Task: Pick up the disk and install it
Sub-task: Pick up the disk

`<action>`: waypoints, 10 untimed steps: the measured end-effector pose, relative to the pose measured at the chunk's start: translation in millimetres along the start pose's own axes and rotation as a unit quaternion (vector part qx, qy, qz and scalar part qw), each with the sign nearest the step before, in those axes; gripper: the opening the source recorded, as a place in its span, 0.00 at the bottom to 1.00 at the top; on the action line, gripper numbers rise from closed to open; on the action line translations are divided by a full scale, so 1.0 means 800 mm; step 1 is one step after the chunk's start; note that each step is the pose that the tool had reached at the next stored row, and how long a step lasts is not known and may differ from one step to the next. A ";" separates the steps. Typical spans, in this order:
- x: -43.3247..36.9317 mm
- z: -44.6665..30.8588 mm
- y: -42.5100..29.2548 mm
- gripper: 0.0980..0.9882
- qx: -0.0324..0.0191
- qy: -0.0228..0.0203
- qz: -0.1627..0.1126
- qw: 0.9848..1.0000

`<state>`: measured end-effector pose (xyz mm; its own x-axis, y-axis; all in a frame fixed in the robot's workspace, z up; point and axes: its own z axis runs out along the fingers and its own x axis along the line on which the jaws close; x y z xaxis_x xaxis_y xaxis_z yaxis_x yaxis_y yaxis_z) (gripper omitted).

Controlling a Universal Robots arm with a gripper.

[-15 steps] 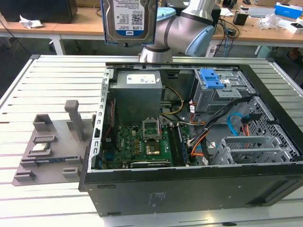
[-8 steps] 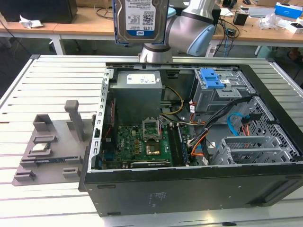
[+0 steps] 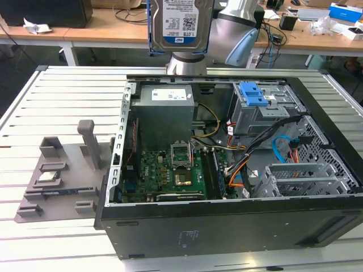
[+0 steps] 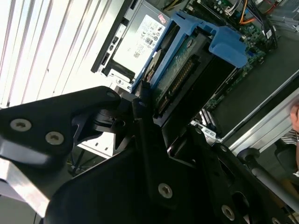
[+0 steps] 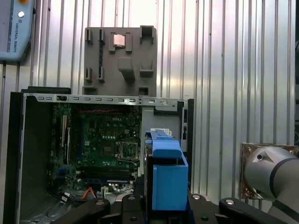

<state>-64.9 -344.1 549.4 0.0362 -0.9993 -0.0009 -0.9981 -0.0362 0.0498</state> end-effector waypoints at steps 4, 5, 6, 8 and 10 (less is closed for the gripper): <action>0.000 0.0000 -0.0008 0.30 0.000 0.000 0.000 1.000; 0.001 0.0000 -0.0008 0.30 0.000 0.000 0.000 1.000; 0.003 -0.0001 -0.0007 0.30 0.000 0.000 0.000 1.000; 0.007 0.0000 -0.0006 0.30 0.000 0.000 0.000 1.000; 0.010 0.0000 -0.0005 0.30 0.000 0.000 0.000 1.000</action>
<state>-64.3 -352.3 549.4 0.0362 -0.9993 -0.0010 -0.9981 -0.0363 0.0498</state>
